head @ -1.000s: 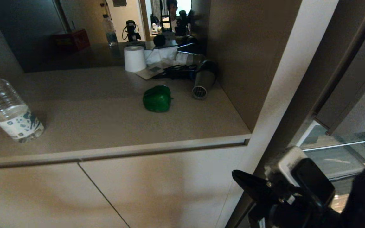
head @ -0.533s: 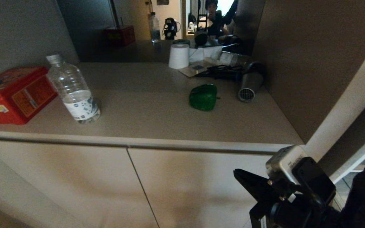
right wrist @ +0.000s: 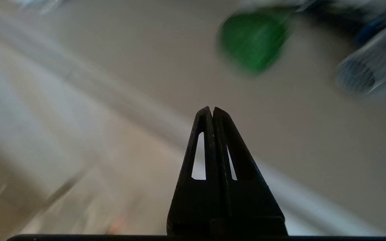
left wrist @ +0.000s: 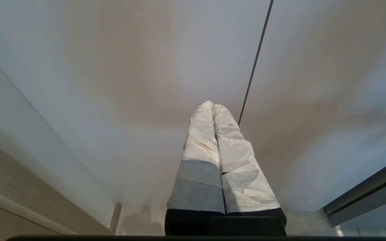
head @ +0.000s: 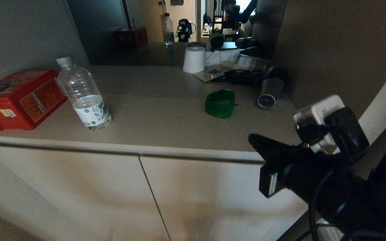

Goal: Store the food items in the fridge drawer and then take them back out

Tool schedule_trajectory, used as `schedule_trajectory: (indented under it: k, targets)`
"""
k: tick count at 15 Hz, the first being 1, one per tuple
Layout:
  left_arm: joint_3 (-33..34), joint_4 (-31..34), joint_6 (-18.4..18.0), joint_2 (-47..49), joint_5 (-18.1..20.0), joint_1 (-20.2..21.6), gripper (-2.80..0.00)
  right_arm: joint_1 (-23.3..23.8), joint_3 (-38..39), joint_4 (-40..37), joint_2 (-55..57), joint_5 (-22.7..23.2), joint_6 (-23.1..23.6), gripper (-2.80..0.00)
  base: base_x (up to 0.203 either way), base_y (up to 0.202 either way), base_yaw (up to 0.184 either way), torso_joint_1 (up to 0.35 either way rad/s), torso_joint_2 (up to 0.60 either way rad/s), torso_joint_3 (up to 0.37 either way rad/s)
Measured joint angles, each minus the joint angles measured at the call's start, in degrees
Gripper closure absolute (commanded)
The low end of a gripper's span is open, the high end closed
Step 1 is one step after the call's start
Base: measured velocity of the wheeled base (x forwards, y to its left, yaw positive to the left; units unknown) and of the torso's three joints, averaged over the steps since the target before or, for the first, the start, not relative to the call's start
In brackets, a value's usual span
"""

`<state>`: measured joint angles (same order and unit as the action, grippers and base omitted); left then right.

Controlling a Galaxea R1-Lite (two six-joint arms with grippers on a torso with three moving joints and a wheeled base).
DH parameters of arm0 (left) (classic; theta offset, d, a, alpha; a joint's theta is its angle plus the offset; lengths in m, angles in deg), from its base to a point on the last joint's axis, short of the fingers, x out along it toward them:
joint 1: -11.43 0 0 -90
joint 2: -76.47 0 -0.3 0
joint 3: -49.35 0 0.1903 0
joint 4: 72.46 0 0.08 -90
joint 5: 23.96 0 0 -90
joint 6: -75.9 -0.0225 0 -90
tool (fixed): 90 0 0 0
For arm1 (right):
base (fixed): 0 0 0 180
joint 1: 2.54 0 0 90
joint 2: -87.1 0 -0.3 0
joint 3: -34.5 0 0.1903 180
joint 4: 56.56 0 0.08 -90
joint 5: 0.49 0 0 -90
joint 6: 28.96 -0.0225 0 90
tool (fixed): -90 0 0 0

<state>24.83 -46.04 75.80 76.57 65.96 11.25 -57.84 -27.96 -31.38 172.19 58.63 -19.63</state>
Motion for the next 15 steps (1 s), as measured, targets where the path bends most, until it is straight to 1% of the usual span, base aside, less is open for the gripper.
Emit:
schedule_trajectory:
  k: [2, 3, 4, 6, 8, 11, 15]
  targets:
    - [0.0, 0.01, 0.0, -0.02, 0.0, 0.0, 0.0, 2.27, -6.32, -4.19, 1.87, -0.4, 1.03, 0.0, 0.0, 0.0, 0.0, 0.0, 0.0, 0.0]
    - [0.0, 0.01, 0.0, -0.02, 0.0, 0.02, 0.0, 2.86, -9.47, -7.52, 2.85, -0.47, 1.12, -2.8, 0.0, 0.0, 0.0, 0.0, 0.0, 0.0]
    - [0.0, 0.01, 0.0, -0.02, 0.0, 0.0, 0.0, 3.27, -12.71, -11.22, 3.9, -0.45, 1.1, -2.8, 0.0, 0.0, 0.0, 0.0, 0.0, 0.0]
    - [0.0, 0.01, 0.0, 0.0, 0.0, 0.0, 0.0, 4.09, -18.5, -16.18, 6.19, -0.46, 0.64, -2.8, 0.0, 0.0, 0.0, 0.0, 0.0, 0.0]
    - [0.0, 0.01, 0.0, 0.0, 0.0, 0.0, 0.0, 6.0, -24.23, -18.5, 9.68, -0.46, 0.35, -2.8, 0.0, 0.0, 0.0, 0.0, 0.0, 0.0]
    - [0.0, 0.01, 0.0, -0.01, 0.0, 0.0, 0.0, 9.17, -31.59, -19.43, 15.43, -0.23, 0.37, -2.8, 0.0, 0.0, 0.0, 0.0, 0.0, 0.0]
    - [0.0, 0.01, 0.0, -0.02, 0.0, 0.0, 0.0, 12.03, -37.0, -19.1, 21.17, 1.13, 0.25, -2.8, 0.0, 0.0, 0.0, 0.0, 0.0, 0.0]
